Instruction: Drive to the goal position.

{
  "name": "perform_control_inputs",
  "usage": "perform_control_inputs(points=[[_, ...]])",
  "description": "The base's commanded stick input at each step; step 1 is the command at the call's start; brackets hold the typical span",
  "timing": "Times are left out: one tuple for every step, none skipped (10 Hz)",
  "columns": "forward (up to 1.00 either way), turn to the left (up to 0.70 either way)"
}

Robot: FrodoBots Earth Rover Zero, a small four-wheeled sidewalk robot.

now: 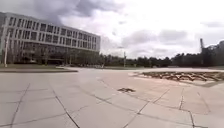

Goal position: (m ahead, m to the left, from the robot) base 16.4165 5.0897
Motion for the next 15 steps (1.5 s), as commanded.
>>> perform_control_inputs(points=[[0.7, 0.04], [0.7, 0.17], [0.7, 0.33], [0.7, 0.01], [0.7, 0.0], [0.7, 0.0], [0.7, 0.0], [0.7, 0.0], [0.7, 0.0], [0.7, 0.0], [0.7, 0.0], [0.7, 0.0], [0.7, 0.0], [0.7, 0.0], [0.7, 0.0]])
